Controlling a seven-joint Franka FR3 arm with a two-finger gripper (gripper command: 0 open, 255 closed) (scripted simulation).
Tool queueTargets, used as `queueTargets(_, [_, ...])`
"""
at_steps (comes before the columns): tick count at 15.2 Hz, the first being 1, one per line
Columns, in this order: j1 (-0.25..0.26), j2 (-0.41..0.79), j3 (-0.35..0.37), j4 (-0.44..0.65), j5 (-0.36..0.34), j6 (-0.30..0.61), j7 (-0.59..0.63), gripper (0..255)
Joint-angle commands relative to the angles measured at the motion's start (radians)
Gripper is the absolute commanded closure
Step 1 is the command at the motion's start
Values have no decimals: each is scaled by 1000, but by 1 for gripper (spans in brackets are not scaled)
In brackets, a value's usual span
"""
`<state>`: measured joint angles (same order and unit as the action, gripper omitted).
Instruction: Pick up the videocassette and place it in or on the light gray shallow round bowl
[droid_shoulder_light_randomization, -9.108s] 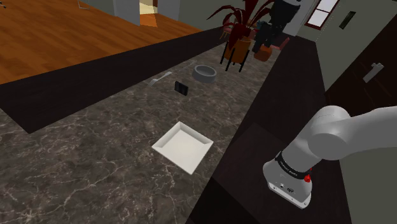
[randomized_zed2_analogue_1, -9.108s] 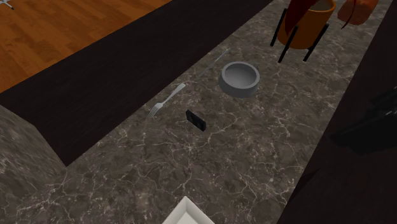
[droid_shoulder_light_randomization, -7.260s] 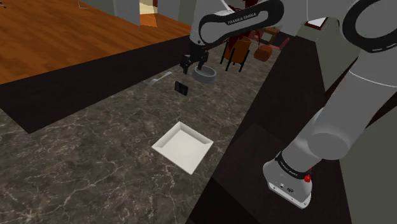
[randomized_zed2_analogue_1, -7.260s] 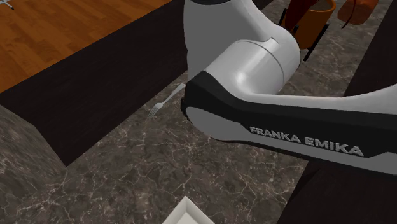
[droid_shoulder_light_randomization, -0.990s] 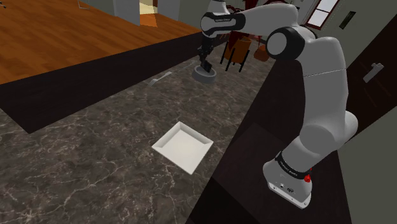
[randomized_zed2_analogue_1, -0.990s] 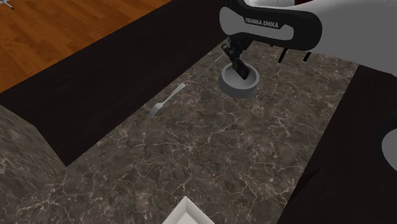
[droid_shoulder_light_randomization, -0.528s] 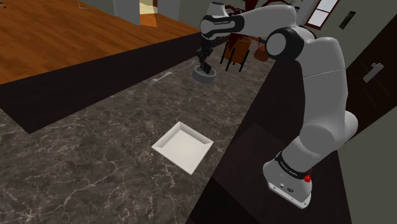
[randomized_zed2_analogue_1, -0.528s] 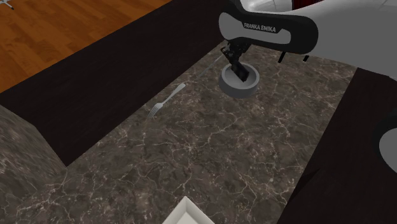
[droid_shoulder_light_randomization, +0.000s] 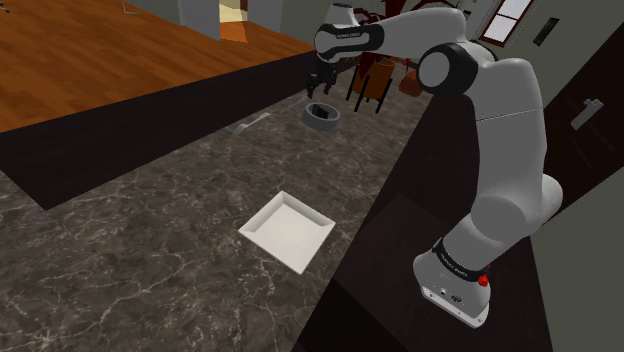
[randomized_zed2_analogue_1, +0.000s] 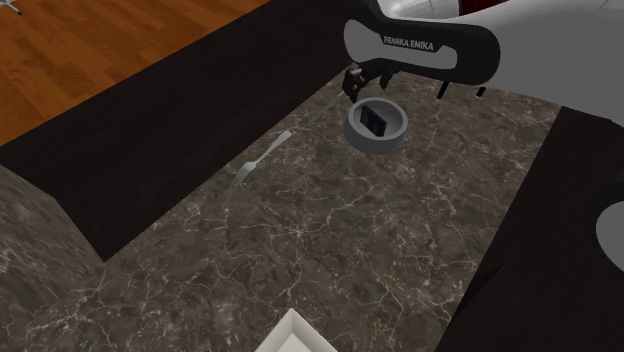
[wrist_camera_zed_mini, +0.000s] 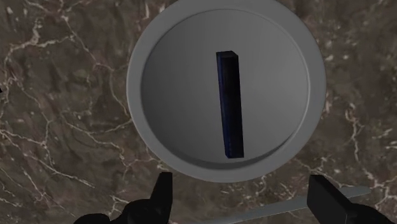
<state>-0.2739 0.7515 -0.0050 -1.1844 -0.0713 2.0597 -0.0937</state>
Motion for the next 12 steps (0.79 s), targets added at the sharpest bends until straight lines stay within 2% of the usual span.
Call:
queueTargets(1, [1, -16, 0, 6, 0, -22, 0, 0])
queueTargets(4, [4, -55, 1, 34, 1, -89, -1, 0])
queueTargets(12, [4, -55, 1, 34, 1, -89, -1, 0])
